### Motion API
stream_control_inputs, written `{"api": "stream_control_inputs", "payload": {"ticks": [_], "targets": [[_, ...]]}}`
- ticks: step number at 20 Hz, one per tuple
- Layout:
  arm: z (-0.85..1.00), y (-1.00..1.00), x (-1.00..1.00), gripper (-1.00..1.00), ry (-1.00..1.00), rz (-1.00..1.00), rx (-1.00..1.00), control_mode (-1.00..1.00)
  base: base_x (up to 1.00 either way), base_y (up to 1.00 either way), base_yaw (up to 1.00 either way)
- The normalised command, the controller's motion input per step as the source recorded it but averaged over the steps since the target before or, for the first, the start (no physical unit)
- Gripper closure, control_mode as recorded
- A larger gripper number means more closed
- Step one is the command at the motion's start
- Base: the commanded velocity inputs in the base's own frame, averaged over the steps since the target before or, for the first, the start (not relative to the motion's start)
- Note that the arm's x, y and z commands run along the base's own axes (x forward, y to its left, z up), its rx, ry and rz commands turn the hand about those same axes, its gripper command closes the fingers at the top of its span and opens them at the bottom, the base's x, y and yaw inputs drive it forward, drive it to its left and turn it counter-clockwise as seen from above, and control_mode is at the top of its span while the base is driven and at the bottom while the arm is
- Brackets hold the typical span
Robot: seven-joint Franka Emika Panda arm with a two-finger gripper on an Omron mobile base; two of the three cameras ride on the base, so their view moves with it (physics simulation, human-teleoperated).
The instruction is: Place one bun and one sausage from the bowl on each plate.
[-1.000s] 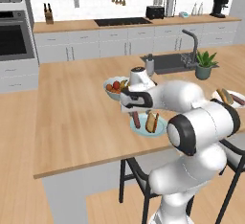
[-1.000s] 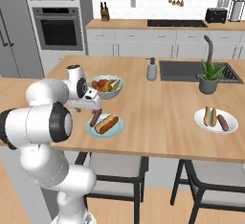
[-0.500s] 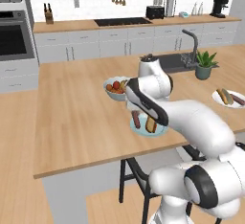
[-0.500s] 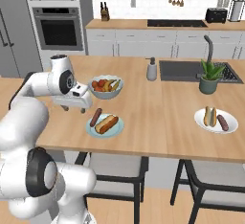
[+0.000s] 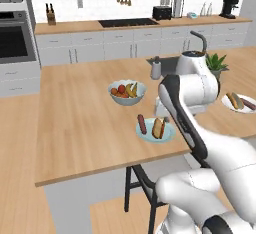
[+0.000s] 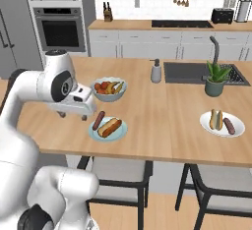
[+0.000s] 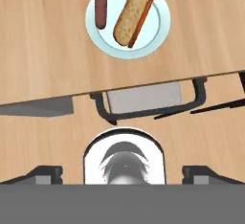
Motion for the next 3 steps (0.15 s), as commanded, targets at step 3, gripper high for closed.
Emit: {"api": "stream_control_inputs", "payload": {"ticks": [3], "targets": [[0.28, 0.00, -1.00, -1.00, -0.15, 0.26, -0.03, -1.00, 0.00, 0.00, 0.00]]}}
